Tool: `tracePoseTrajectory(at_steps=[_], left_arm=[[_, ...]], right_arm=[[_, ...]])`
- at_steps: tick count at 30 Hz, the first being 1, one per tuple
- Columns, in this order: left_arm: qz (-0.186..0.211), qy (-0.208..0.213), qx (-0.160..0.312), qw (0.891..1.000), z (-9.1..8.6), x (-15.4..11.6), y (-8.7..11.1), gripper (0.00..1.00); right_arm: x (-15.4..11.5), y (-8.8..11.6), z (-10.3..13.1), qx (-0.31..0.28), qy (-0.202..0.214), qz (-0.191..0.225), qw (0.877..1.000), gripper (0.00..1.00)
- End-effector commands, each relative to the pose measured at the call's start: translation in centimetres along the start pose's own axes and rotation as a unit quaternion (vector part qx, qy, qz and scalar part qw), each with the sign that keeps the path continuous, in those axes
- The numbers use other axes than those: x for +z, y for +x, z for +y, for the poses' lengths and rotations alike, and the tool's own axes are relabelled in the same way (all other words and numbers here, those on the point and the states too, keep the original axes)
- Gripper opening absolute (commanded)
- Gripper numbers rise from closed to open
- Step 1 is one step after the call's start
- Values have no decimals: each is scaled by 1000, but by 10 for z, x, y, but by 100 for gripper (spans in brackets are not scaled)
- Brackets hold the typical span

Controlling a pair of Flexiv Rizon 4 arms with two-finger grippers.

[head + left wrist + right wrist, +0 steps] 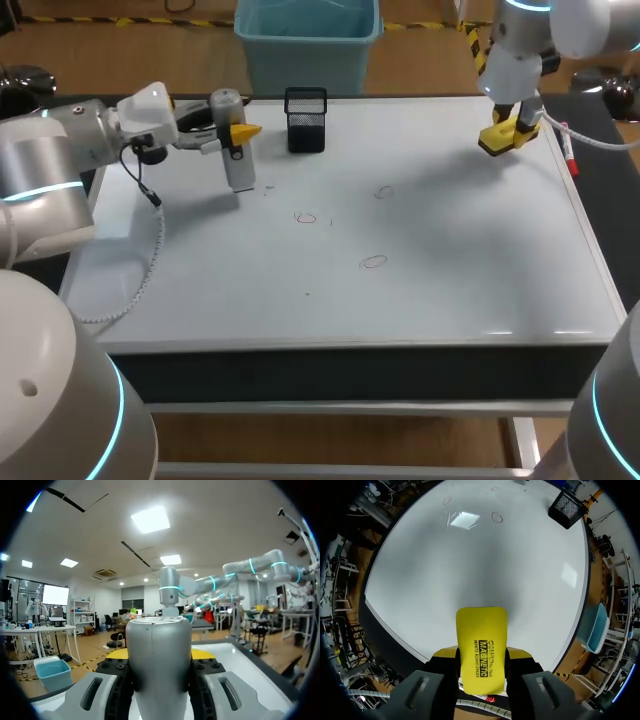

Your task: Pick up the inspection probe, press it on each red-marked spot on the whiteboard one by one, put down the probe, pick up the eraser, and wipe off all the red marks.

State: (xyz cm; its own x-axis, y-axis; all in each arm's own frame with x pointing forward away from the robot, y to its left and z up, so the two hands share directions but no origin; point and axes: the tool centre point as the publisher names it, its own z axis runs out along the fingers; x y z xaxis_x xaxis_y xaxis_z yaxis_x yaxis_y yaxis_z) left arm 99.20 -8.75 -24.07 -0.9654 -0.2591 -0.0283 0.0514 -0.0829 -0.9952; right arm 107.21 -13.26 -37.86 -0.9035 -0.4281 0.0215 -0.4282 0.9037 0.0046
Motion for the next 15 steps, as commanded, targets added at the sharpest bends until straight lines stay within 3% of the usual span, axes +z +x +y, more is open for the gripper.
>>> tracePoseTrajectory(at_steps=[1, 15], left_arm=[[21, 8, -5, 1000, 5, 17, 5, 0], [76, 32, -31, 996, 18, 64, 28, 0]], right_arm=[[-1, 0, -1, -1, 1, 1, 1000, 0], [-1, 0, -1, -1, 1, 1, 1000, 0]])
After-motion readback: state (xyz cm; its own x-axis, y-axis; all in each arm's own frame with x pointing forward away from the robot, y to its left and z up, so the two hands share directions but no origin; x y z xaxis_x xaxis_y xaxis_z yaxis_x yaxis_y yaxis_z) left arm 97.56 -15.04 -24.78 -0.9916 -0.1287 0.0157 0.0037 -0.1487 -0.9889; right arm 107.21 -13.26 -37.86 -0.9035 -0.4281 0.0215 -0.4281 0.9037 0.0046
